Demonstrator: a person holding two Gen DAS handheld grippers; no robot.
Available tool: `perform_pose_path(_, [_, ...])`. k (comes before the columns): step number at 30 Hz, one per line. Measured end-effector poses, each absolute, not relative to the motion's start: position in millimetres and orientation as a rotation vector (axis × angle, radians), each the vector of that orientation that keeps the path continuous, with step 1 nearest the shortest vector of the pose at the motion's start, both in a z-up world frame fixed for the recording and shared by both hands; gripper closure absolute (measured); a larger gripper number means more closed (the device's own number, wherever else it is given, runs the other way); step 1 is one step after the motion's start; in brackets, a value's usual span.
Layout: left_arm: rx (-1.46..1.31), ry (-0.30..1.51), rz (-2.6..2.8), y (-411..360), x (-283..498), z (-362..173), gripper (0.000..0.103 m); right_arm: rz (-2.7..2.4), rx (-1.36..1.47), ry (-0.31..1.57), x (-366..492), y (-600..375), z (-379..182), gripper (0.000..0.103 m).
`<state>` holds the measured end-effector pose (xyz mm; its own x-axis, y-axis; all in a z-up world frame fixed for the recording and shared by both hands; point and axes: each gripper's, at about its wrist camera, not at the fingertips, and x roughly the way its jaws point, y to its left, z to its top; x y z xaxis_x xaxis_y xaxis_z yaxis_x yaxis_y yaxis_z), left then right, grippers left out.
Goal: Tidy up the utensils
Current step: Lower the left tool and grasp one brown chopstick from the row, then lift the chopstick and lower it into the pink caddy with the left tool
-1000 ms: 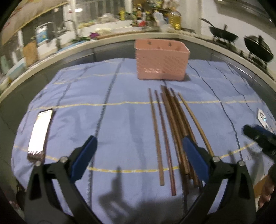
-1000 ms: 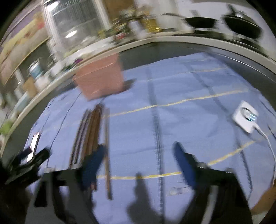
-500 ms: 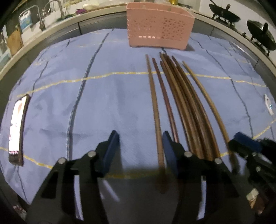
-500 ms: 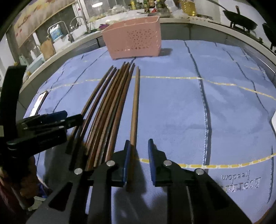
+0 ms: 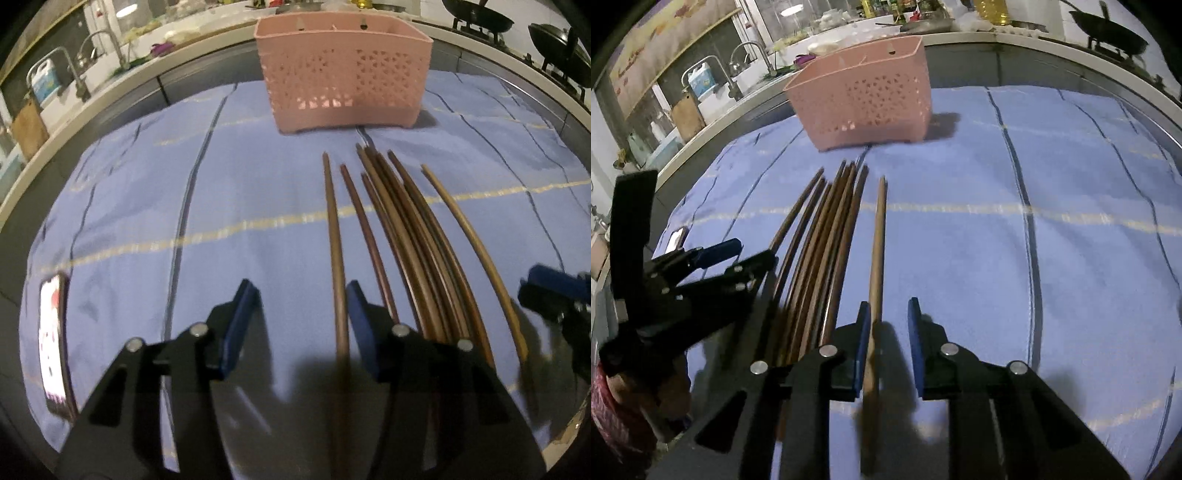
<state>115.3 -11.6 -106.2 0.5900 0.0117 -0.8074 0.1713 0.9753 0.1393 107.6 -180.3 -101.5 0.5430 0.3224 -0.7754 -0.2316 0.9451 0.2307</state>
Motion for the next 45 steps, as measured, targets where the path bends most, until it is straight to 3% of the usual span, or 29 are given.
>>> perform_pose_path(8, [0.212,0.922,-0.169,-11,171,-103,0.053,0.346,0.005,0.974,176,-153,-102,0.082])
perform_pose_path(10, [0.176,0.934,-0.208,-8,185,-104,0.053,0.357,-0.008,0.975,188,-150,-102,0.096])
perform_pose_path(12, [0.161,0.94,-0.211,-5,198,-102,0.062,0.393,0.013,0.989,201,-150,-103,0.097])
perform_pose_path(14, [0.16,0.95,-0.247,-7,206,-100,0.095,0.425,0.033,1.008,207,-152,-101,0.098])
perform_pose_path(22, [0.039,0.883,-0.359,14,194,-50,0.097,0.556,0.113,0.776,169,-180,-33,0.098])
perform_pose_path(30, [-0.048,0.583,-0.414,45,156,73,0.099,0.624,0.189,0.527,144,-203,59,0.098])
perform_pose_path(37, [-0.102,0.357,-0.399,53,176,175,0.099,0.629,0.231,0.375,193,-197,141,0.098])
perform_pose_path(41, [-0.09,0.317,-0.345,43,210,191,0.099,0.565,0.202,0.284,235,-183,165,0.098])
perform_pose_path(45, [-0.052,0.4,-0.331,26,254,167,0.099,0.525,0.17,0.318,277,-166,140,0.097])
